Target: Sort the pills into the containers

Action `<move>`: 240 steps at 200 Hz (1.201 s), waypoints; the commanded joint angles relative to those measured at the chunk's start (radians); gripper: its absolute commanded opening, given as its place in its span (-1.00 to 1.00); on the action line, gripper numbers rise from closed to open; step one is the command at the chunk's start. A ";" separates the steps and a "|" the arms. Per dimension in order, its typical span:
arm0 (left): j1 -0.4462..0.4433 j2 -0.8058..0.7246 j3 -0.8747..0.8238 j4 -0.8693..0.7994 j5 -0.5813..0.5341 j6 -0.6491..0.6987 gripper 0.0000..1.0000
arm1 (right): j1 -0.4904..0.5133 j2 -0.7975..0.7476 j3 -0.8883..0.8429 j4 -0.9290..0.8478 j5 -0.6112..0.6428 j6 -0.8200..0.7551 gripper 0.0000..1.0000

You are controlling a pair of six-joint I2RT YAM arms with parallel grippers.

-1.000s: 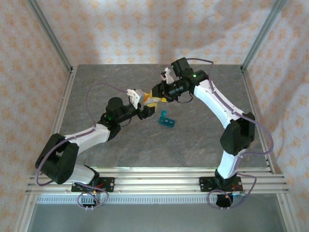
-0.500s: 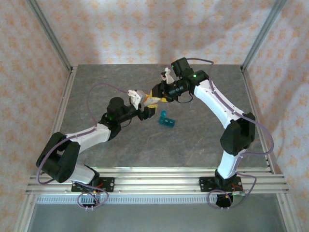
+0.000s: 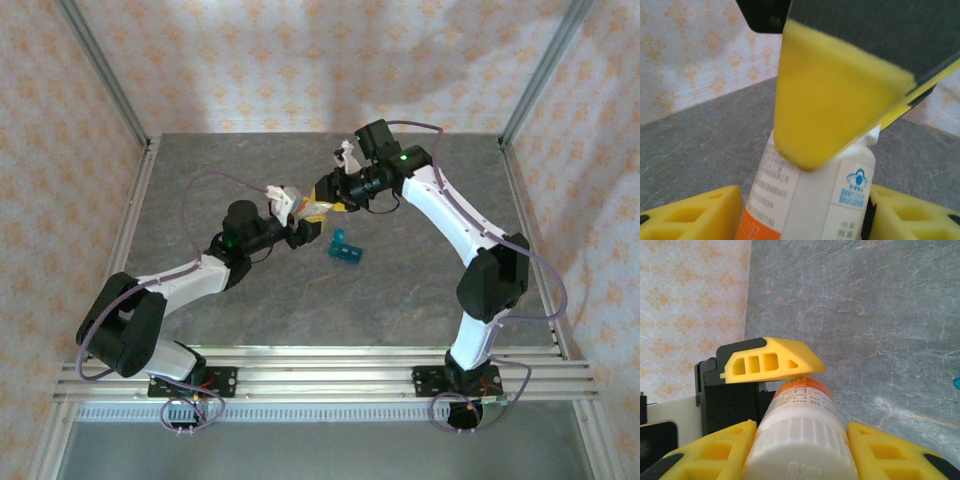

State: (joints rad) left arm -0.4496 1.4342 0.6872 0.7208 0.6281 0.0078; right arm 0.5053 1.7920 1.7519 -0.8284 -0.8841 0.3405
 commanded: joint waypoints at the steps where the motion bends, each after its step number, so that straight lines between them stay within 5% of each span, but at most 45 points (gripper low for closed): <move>1: 0.003 0.002 0.038 0.008 0.019 0.008 0.22 | 0.005 -0.042 -0.006 0.019 -0.009 -0.001 -0.43; 48: 0.003 0.011 0.040 0.000 0.034 0.002 0.03 | 0.005 -0.046 -0.005 0.019 -0.009 -0.003 -0.43; 100: 0.003 0.012 0.048 -0.027 0.034 -0.011 -0.54 | 0.005 -0.043 0.000 0.019 -0.011 0.000 -0.40; 165: 0.003 -0.031 0.028 -0.034 -0.066 -0.034 -0.75 | -0.018 -0.085 0.009 0.035 0.063 0.029 0.55; 240: 0.004 -0.096 -0.009 -0.048 -0.144 -0.058 -1.00 | -0.081 -0.267 -0.191 0.229 0.266 0.238 0.64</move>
State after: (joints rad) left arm -0.4496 1.3811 0.6933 0.6548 0.5274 -0.0383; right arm 0.4213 1.5932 1.6321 -0.7059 -0.7494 0.4759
